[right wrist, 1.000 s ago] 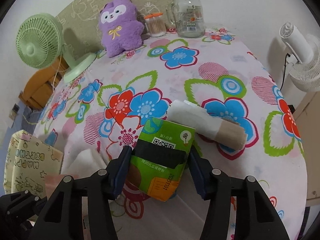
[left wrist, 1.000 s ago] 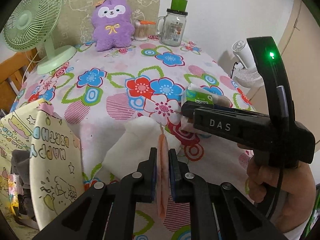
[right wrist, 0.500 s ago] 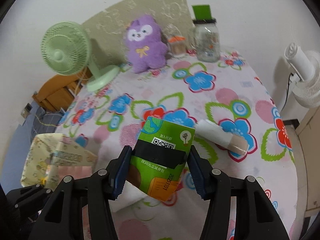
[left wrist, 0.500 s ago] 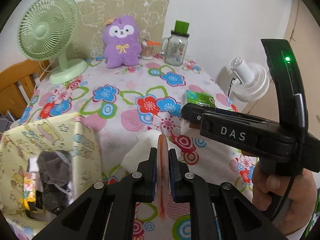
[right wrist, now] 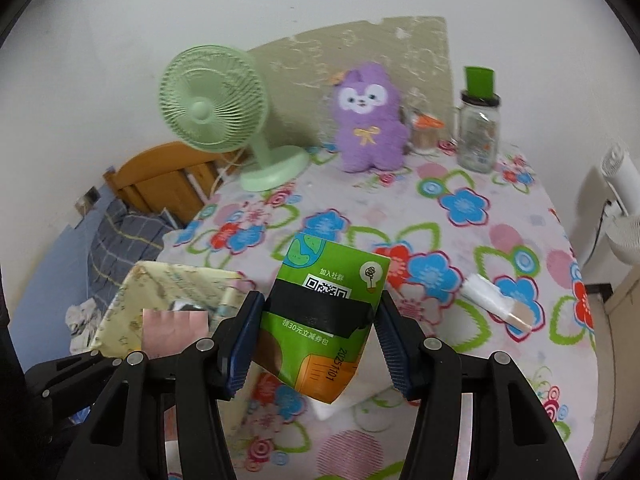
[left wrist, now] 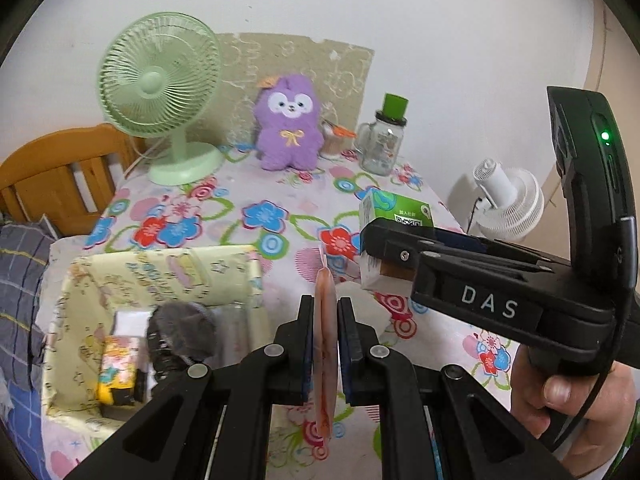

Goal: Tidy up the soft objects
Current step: 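Carry the pink packet and green tissue pack with both grippers over the box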

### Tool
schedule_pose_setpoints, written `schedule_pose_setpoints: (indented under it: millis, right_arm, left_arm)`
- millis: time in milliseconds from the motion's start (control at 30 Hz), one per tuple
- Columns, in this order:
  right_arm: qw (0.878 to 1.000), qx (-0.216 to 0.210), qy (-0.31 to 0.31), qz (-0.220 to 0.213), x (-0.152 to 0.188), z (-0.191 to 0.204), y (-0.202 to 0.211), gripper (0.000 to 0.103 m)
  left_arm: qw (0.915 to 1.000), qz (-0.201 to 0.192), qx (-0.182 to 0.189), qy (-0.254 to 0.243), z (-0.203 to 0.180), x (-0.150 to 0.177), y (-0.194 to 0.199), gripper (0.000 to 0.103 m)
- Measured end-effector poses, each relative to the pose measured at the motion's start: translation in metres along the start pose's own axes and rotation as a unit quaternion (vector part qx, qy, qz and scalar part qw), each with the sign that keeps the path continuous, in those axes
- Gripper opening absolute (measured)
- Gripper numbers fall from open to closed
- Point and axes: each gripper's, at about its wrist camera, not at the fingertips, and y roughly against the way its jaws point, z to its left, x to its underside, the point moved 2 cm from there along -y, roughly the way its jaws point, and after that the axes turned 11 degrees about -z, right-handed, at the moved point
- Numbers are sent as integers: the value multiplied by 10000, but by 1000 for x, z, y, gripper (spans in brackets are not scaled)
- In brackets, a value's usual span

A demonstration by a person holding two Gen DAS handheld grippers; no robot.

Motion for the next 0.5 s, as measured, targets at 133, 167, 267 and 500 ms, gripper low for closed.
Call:
schedule_pose_setpoints:
  millis: [133,167,267,500]
  right_arm:
    - [9998,-141,161,-2,-3,20,0,58]
    - [9996,-168,207,-5,-4,26,0,58]
    - [9992,-255,309,-12,-6,41,-1,58]
    - [9970,-541,555,73,-5,81,-12,58]
  left_arm:
    - [9998,-111,-125,113,15,-3,8,9]
    - [9996,-147,-177,153,21,-4,11,9]
    - [9991,-220,-293,233,34,-5,18,9]
    - [9968,-328,-557,468,72,-3,33,9]
